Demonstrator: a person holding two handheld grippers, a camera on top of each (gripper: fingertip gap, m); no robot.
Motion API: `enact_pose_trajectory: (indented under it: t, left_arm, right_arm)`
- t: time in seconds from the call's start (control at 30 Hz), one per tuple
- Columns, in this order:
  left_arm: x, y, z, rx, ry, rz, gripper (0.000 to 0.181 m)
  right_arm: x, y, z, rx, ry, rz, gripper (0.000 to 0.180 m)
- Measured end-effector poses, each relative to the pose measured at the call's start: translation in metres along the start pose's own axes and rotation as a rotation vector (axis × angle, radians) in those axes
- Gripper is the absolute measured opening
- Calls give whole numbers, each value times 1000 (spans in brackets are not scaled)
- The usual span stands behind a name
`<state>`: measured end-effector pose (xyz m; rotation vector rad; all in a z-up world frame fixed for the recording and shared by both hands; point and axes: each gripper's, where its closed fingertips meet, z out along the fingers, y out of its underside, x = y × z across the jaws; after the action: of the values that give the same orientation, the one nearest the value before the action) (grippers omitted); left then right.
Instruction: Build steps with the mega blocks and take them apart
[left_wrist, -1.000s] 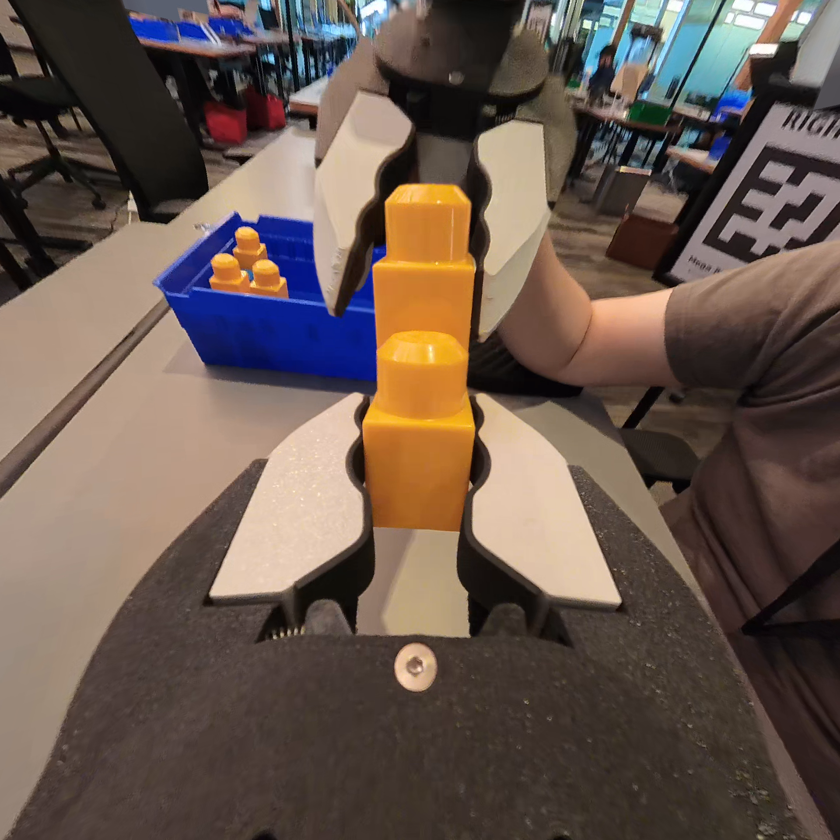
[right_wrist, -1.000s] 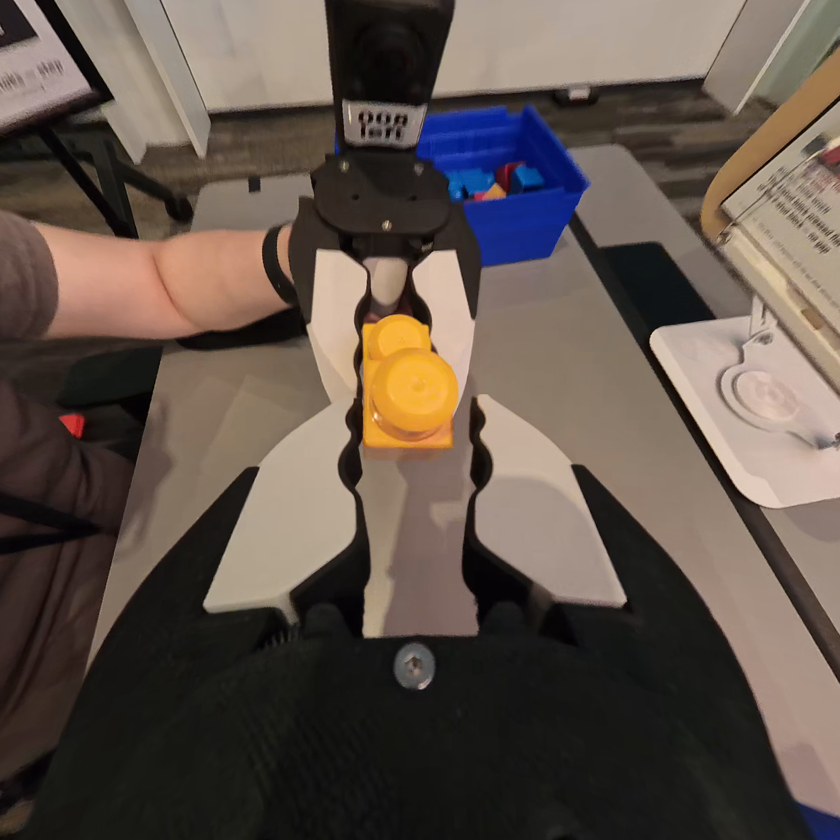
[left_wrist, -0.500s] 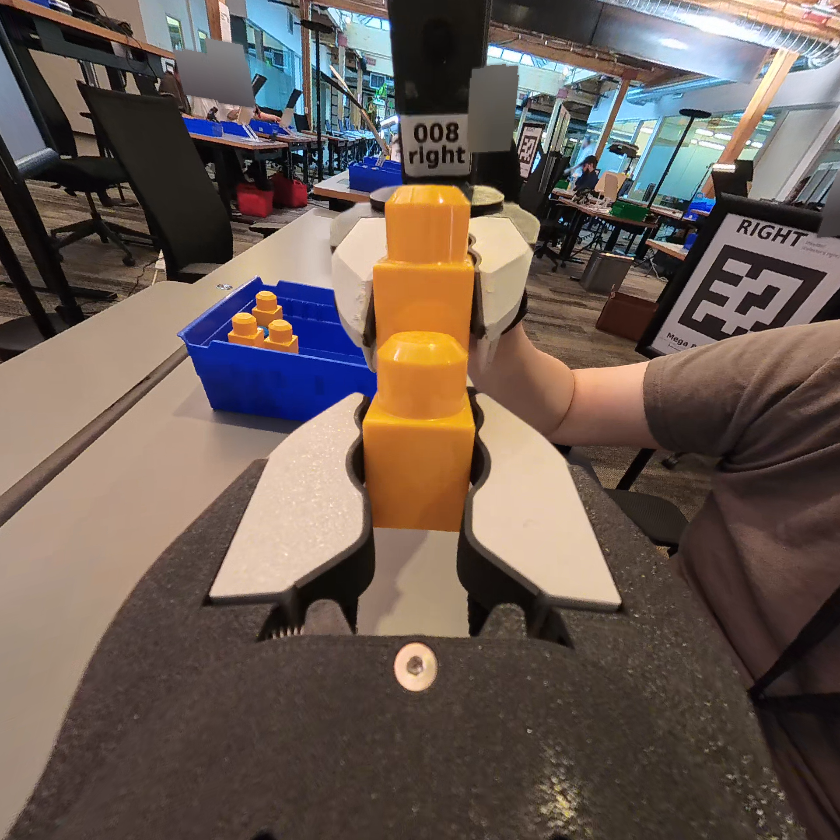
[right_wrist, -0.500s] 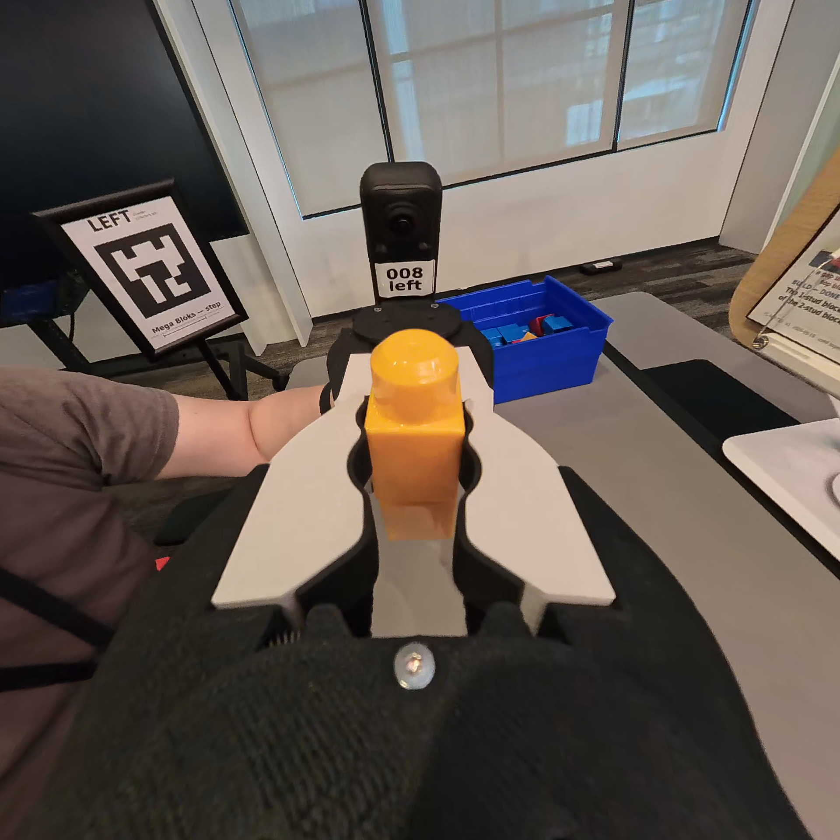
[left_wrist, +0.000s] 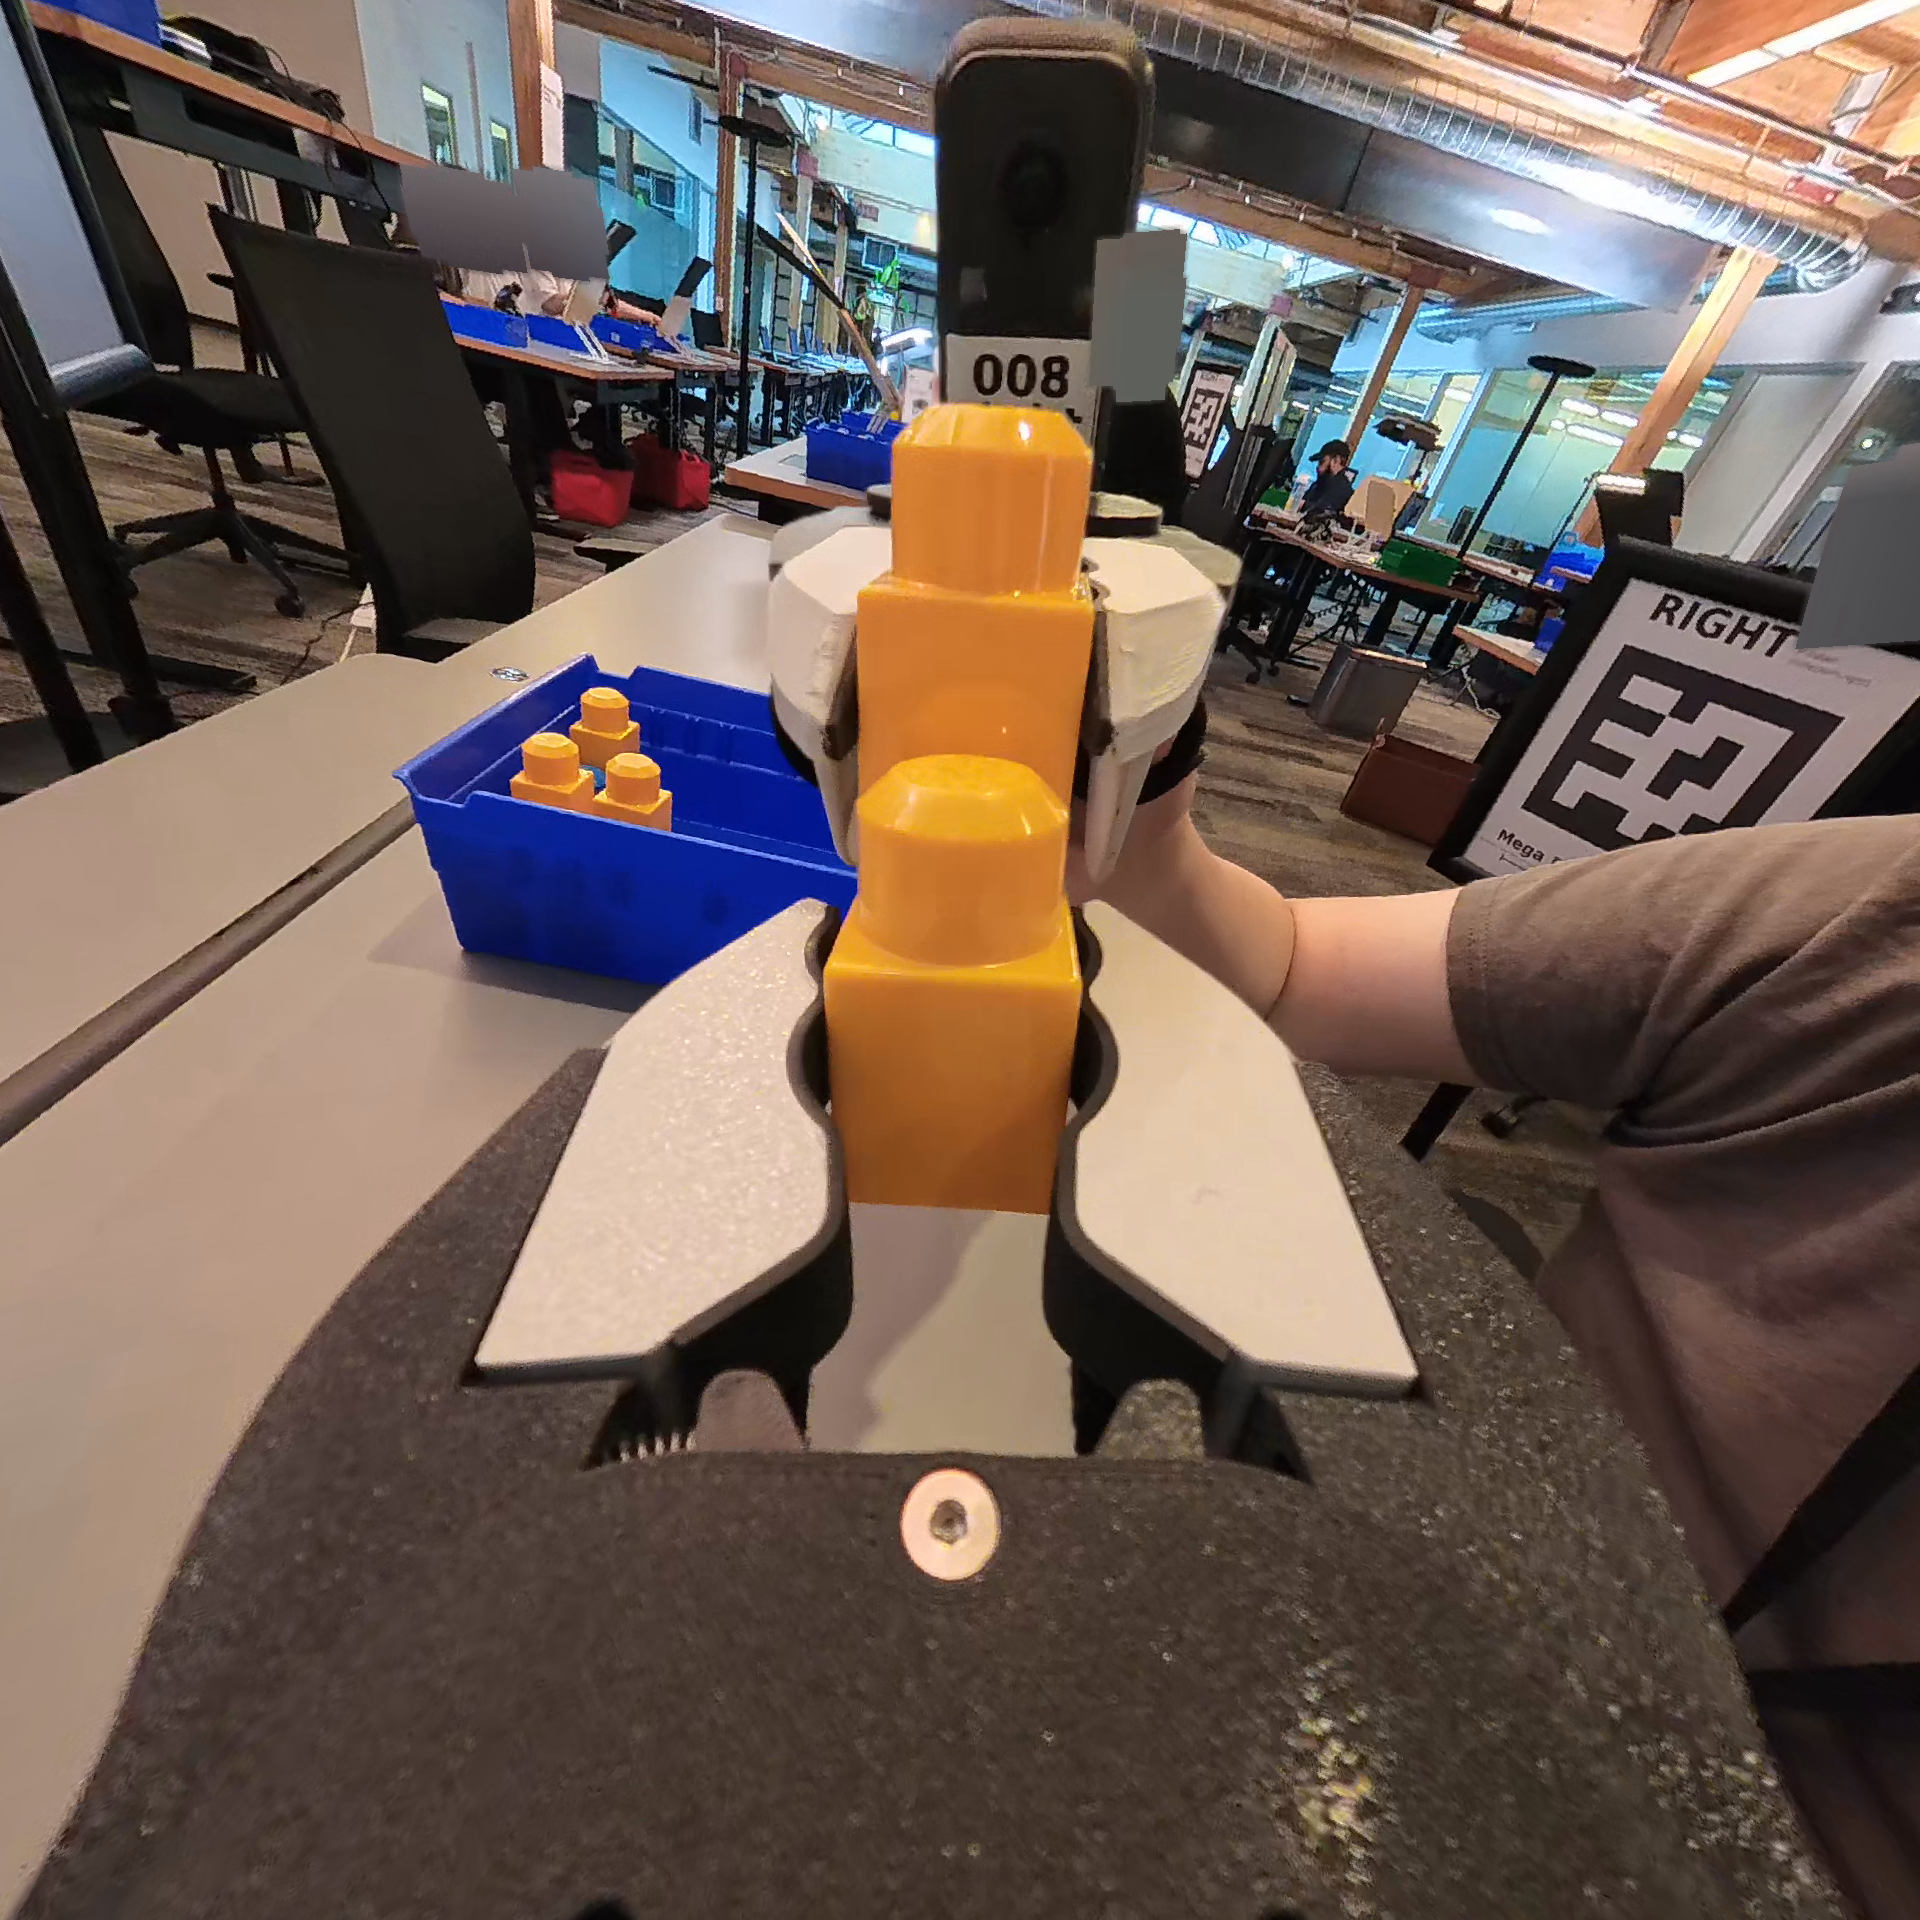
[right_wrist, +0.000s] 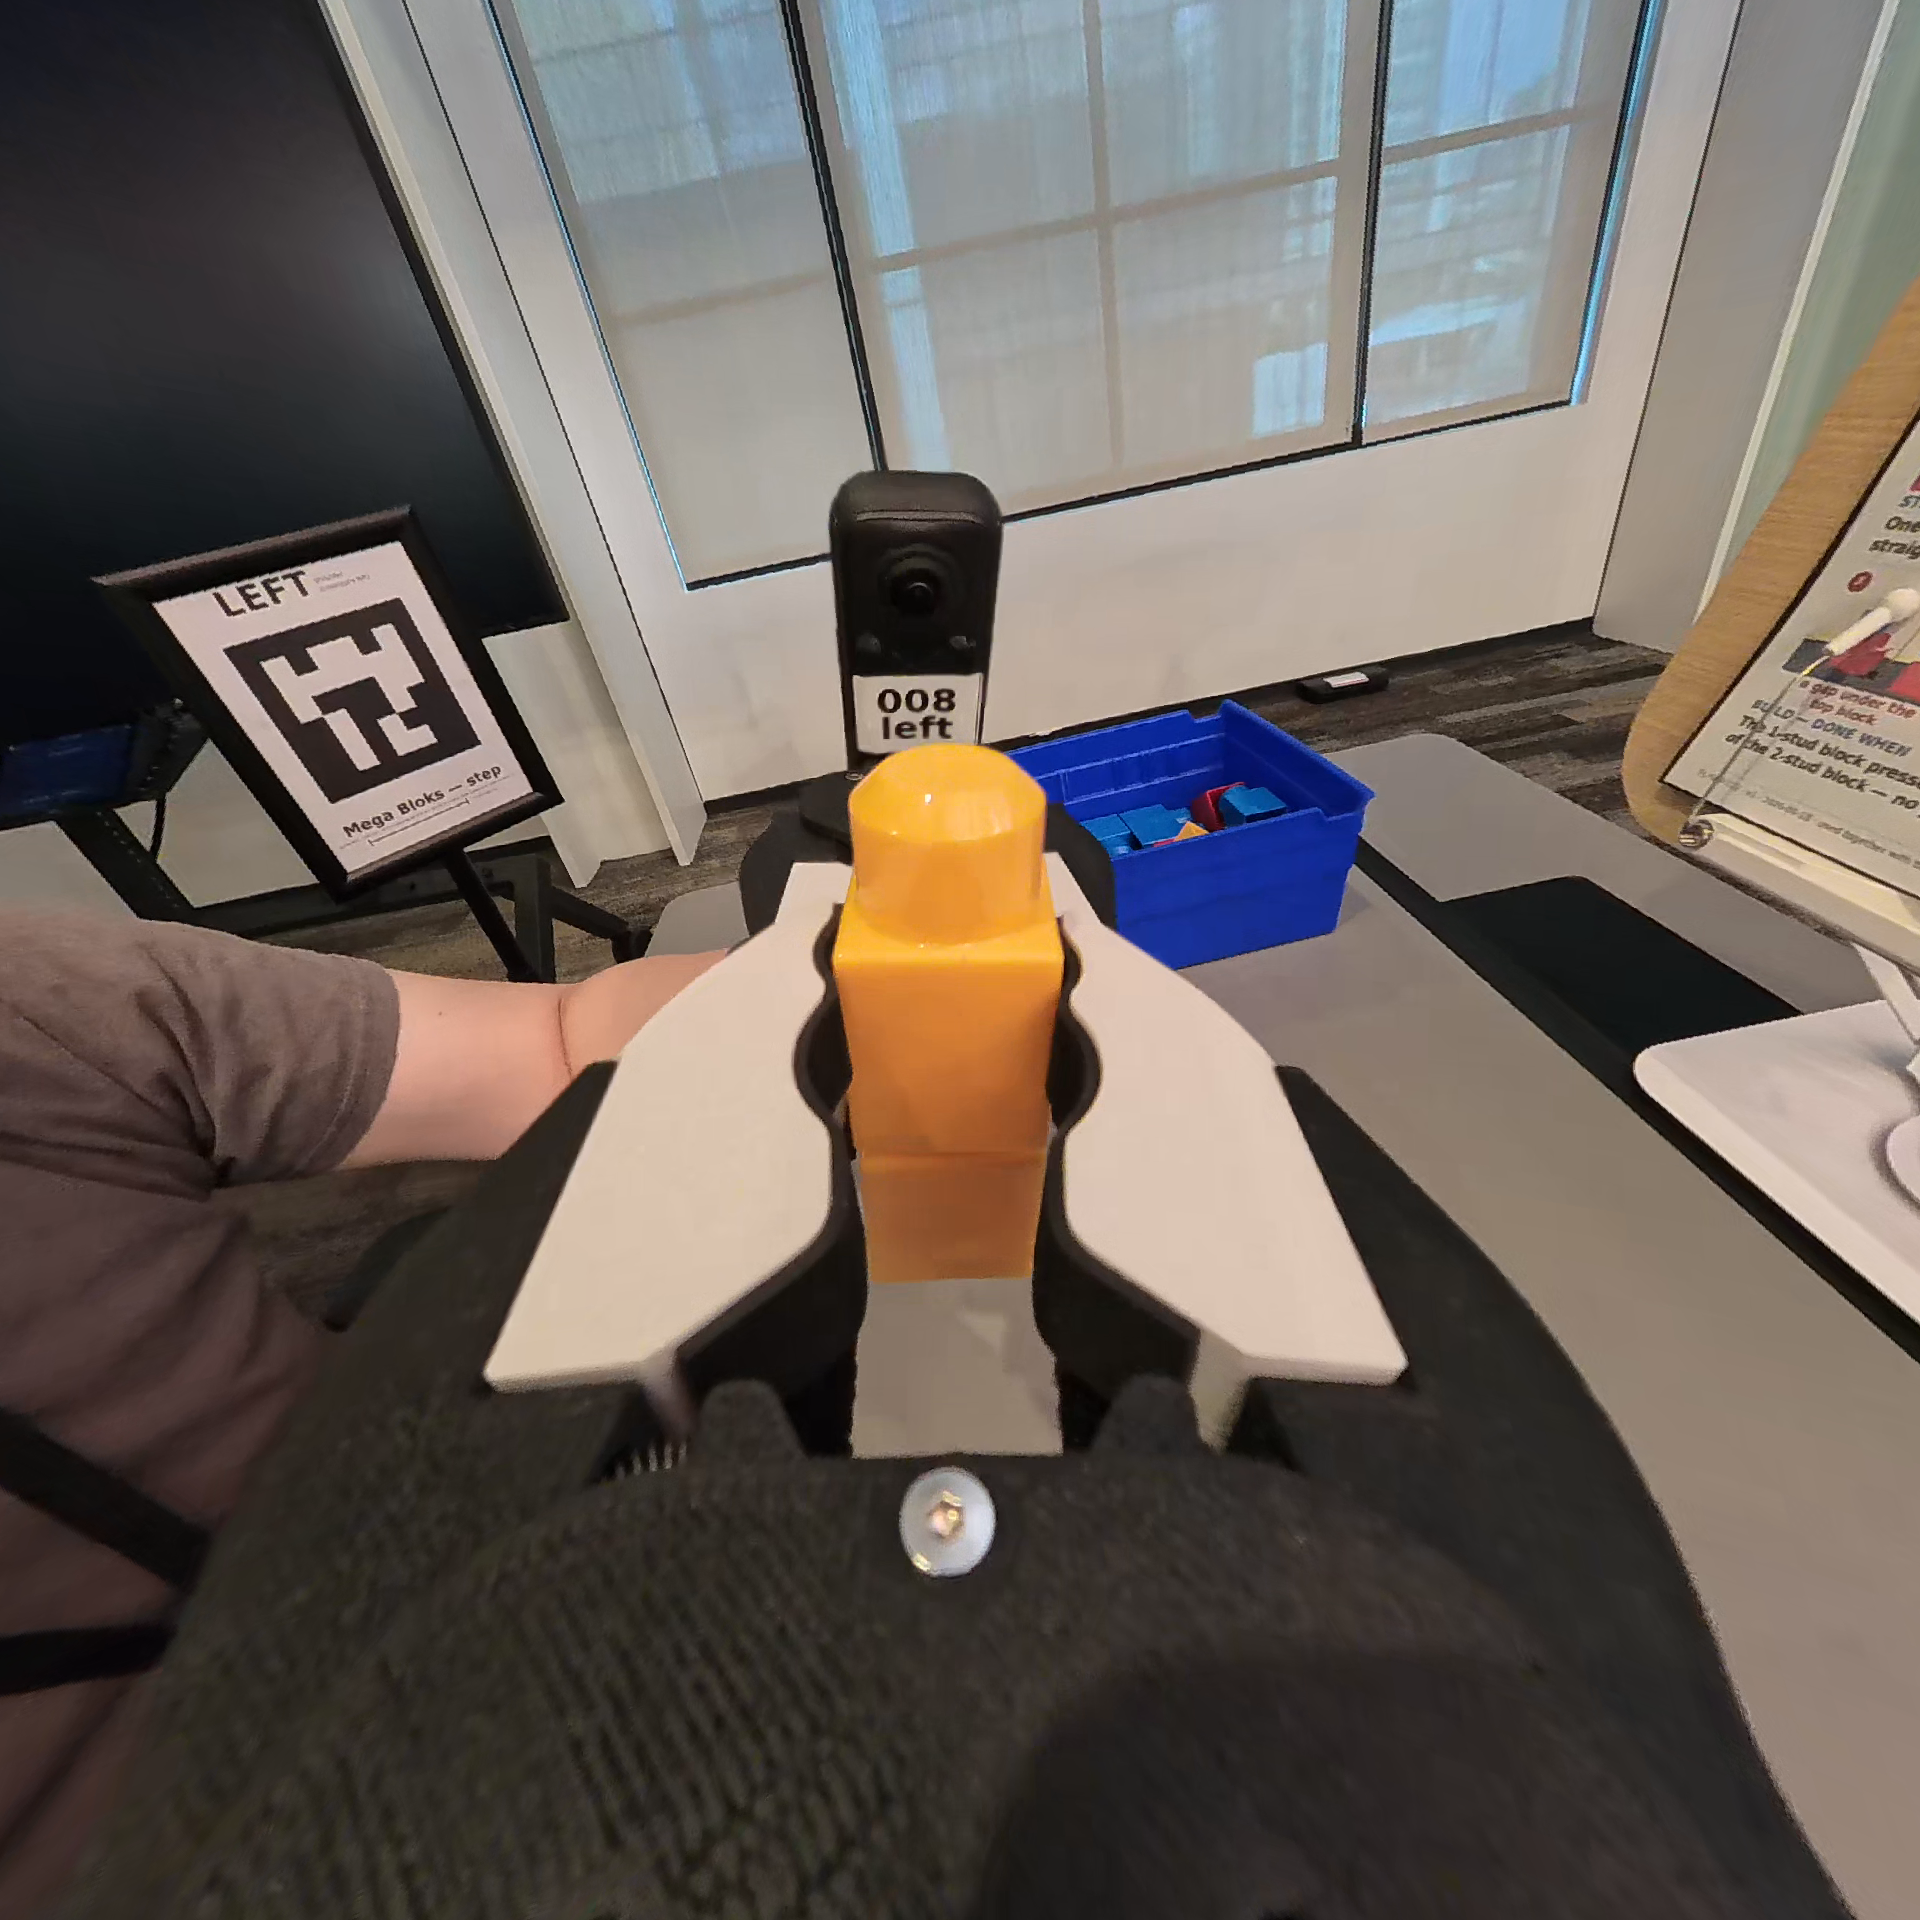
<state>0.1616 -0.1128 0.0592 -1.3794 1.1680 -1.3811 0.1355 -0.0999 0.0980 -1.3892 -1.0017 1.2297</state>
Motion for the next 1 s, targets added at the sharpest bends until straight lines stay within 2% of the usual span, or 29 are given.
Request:
enact_pose_trajectory:
  t: [0.37, 0.7, 1.0]
  left_arm:
    - [-9, 18, 11, -79, -66, 18, 43]
    - [-7, 9, 9, -22, -35, -2, 41]
    - [-8, 13, 9, -61, -54, 13, 42]
  right_arm:
    - [5, 5, 2, -20, 19, -5, 36]
    - [4, 5, -2, -58, 12, -10, 37]
    - [5, 10, -3, -102, 8, 21, 37]
